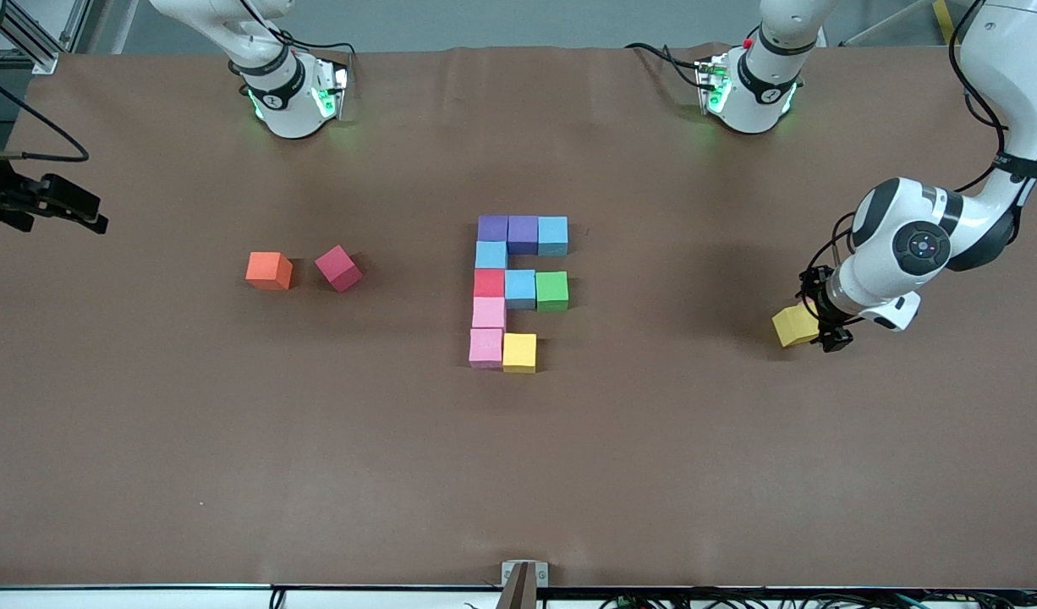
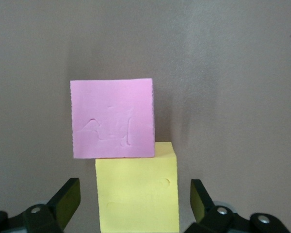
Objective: Arrange 11 blocks into digit 3
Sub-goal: 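Lower the left gripper and grasp the second yellow cube, then carry the yellow cube with the left gripper to the first yellow cube, then set the yellow cube beside the first yellow cube and release it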
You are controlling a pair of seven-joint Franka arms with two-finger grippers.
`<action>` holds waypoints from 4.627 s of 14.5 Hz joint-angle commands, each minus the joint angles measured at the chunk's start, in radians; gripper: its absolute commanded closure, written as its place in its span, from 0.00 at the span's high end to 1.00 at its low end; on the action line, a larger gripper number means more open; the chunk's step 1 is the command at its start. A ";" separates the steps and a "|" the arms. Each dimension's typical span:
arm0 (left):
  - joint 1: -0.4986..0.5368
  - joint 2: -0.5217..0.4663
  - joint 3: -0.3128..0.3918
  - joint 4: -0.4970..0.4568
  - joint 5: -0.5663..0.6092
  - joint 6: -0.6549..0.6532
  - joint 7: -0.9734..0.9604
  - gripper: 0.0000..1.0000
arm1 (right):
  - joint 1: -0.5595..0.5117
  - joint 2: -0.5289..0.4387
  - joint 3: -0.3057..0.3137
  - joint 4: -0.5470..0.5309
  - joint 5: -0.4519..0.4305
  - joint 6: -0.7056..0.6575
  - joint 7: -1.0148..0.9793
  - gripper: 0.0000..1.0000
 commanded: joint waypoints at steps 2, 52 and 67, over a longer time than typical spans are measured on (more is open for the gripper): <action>0.007 0.021 -0.006 -0.006 0.029 0.015 -0.015 1.00 | -0.014 -0.059 0.018 -0.039 -0.003 0.010 0.001 1.00; -1.245 0.493 0.436 0.918 -0.237 -0.163 -0.177 0.22 | -0.036 -0.072 0.027 0.002 0.000 -0.079 -0.042 1.00; -1.246 0.489 0.439 0.915 -0.239 -0.109 -0.189 1.00 | -0.036 -0.073 0.012 0.011 0.002 -0.062 -0.043 1.00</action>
